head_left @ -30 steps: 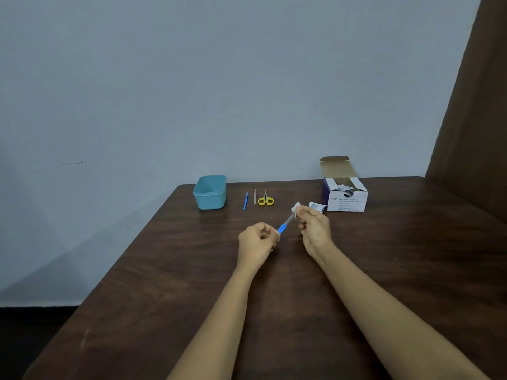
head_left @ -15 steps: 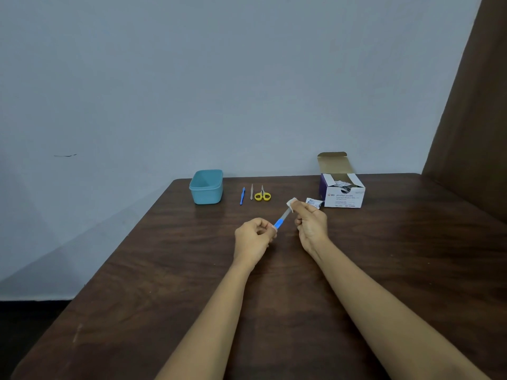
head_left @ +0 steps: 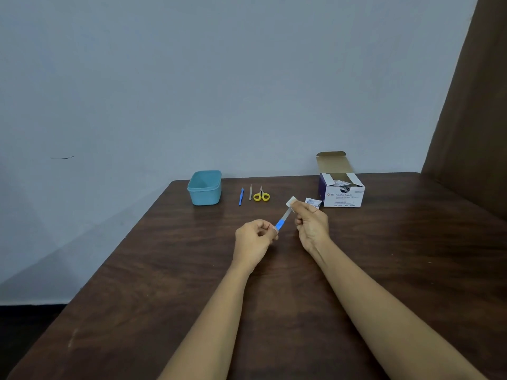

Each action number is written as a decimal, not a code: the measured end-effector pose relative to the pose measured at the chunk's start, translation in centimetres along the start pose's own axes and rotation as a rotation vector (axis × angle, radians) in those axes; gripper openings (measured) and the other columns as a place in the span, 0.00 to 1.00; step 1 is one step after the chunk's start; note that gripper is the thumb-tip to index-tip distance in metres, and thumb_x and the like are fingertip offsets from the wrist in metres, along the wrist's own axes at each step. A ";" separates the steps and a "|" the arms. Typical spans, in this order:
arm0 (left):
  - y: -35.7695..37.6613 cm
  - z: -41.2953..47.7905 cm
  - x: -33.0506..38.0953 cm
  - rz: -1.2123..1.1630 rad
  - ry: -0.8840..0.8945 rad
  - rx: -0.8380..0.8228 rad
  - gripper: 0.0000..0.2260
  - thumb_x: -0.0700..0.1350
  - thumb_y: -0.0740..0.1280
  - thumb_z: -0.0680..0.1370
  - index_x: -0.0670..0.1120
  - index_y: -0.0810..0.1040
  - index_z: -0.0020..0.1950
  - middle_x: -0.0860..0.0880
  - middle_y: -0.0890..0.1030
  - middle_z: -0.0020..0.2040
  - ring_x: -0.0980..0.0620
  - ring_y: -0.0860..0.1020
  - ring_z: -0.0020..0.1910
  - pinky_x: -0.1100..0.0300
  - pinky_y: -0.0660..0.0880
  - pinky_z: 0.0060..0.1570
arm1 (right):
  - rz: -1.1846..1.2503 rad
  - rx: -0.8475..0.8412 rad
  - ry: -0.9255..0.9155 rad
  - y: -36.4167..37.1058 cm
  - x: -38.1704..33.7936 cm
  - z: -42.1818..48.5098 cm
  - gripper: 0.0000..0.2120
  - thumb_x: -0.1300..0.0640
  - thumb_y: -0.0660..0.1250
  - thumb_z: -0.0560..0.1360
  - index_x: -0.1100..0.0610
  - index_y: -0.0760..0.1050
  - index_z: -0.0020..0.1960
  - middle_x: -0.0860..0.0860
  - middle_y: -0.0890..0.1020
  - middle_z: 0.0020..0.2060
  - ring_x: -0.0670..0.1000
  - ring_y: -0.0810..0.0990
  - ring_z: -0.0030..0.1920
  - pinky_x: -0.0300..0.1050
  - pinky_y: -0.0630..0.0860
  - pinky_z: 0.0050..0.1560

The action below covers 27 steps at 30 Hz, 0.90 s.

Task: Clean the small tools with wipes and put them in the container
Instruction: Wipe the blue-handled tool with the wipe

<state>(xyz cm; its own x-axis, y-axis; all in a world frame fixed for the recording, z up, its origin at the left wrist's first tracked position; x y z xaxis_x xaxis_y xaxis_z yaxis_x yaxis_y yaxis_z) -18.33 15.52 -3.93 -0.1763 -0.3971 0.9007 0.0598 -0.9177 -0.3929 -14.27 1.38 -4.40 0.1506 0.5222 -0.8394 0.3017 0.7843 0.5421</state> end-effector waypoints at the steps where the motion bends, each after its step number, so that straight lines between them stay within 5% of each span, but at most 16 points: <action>1: 0.0 0.0 0.0 -0.005 0.001 -0.003 0.02 0.44 0.69 0.76 0.48 0.82 0.45 0.52 0.84 0.38 0.59 0.80 0.37 0.62 0.78 0.44 | -0.004 0.006 -0.007 0.0 0.0 0.0 0.03 0.62 0.74 0.70 0.58 0.81 0.40 0.50 0.77 0.34 0.43 0.63 0.28 0.35 0.61 0.29; 11: -0.2 -0.3 0.3 -0.044 -0.004 -0.030 0.03 0.44 0.69 0.76 0.49 0.82 0.45 0.53 0.84 0.38 0.59 0.79 0.37 0.66 0.74 0.40 | -0.106 -0.055 -0.050 -0.7 -0.5 -0.5 0.05 0.61 0.67 0.77 0.60 0.82 0.46 0.49 0.76 0.36 0.43 0.64 0.32 0.34 0.63 0.31; 20: -0.1 -0.4 0.5 0.029 0.032 -0.040 0.04 0.45 0.69 0.77 0.47 0.82 0.47 0.53 0.84 0.39 0.60 0.79 0.37 0.69 0.72 0.40 | -0.103 0.005 -0.008 -1.0 -0.9 -0.6 0.07 0.59 0.75 0.69 0.60 0.83 0.46 0.49 0.78 0.34 0.44 0.63 0.30 0.36 0.63 0.30; 27: 0.1 -0.3 0.4 0.024 0.037 -0.055 0.04 0.45 0.69 0.76 0.47 0.83 0.46 0.53 0.84 0.38 0.61 0.77 0.35 0.67 0.74 0.42 | -0.187 0.034 -0.075 -1.0 -0.9 -0.5 0.07 0.55 0.71 0.74 0.59 0.82 0.46 0.49 0.80 0.36 0.43 0.70 0.34 0.35 0.67 0.36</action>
<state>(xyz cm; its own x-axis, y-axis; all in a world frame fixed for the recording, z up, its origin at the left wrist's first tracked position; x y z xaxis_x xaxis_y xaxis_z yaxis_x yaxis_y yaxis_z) -18.69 15.30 -3.63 -0.2120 -0.4173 0.8837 0.0108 -0.9052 -0.4249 -15.20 0.29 -4.21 0.1584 0.3407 -0.9267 0.3625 0.8529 0.3756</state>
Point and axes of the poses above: each hand's wrist, its own z-axis towards the middle knuckle, its own y-axis out of the palm, x = y × z, the point moved 1 cm from there along z, towards the middle knuckle
